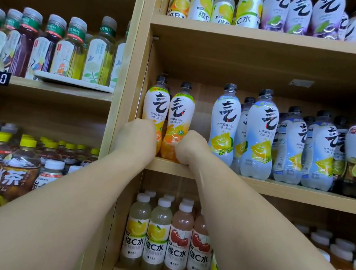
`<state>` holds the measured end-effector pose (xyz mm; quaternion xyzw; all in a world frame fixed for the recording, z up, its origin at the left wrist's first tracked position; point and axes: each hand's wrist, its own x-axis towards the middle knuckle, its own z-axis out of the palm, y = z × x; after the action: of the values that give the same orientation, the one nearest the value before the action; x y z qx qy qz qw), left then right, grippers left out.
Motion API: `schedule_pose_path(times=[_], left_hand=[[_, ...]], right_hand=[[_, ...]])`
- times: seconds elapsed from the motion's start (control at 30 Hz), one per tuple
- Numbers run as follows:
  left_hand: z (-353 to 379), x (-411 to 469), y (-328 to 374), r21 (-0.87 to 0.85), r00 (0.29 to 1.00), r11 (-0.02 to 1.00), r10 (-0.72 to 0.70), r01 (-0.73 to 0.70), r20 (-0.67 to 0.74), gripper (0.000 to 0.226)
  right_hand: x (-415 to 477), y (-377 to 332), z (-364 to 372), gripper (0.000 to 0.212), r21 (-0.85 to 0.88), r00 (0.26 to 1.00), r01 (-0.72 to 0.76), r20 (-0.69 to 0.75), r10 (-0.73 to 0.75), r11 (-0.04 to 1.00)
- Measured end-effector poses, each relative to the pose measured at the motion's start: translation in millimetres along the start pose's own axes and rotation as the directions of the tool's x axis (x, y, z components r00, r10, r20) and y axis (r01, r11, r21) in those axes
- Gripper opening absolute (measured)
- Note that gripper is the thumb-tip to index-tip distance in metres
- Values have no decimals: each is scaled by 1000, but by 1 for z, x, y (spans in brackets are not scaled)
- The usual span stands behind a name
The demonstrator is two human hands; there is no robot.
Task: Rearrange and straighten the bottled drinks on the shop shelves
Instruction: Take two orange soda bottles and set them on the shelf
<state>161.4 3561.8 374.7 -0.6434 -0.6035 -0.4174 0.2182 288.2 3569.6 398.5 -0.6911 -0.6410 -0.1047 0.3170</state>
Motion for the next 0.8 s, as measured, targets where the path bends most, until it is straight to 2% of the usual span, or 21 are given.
schedule_pose_path(times=[0.1,0.17,0.33,0.4,0.47,0.53,0.6,0.7,0.73,0.8], left_hand=[[-2,0,4,51,1000,999,-6,5,22,23],[-3,3,4,64,999,998,-9,6,36,24],[-4,4,3,22,994,999,-36,34,102,32],[-2,2,1,-6,992,1000,-16,17,123,33],[1,0,-3,-47,990,999,-2,9,143,39],[5,-3,-6,-130,992,991,5,12,125,44],[8,-10,-9,-240,999,970,29,-24,15,38],[5,-25,-4,-402,970,897,101,-185,-222,41],[0,-29,2,-448,957,864,121,-232,-263,42],[-8,-33,18,-545,957,796,143,-264,-254,46]], right_hand=[[3,0,-2,39,-111,998,53,36,-49,992],[0,1,-7,36,-152,996,72,54,-65,986],[-5,0,-8,32,-224,995,81,71,-67,971],[-6,-1,-6,34,-201,996,78,68,-66,976],[-10,0,-4,29,-68,999,44,30,-42,997],[-19,0,-5,26,70,997,26,-78,-20,997],[-34,2,-5,22,210,973,74,-229,-25,975],[-57,18,-12,23,359,887,259,-455,-74,897],[-65,28,-18,23,388,853,304,-517,-68,870],[-75,55,-32,19,390,765,352,-644,-22,851]])
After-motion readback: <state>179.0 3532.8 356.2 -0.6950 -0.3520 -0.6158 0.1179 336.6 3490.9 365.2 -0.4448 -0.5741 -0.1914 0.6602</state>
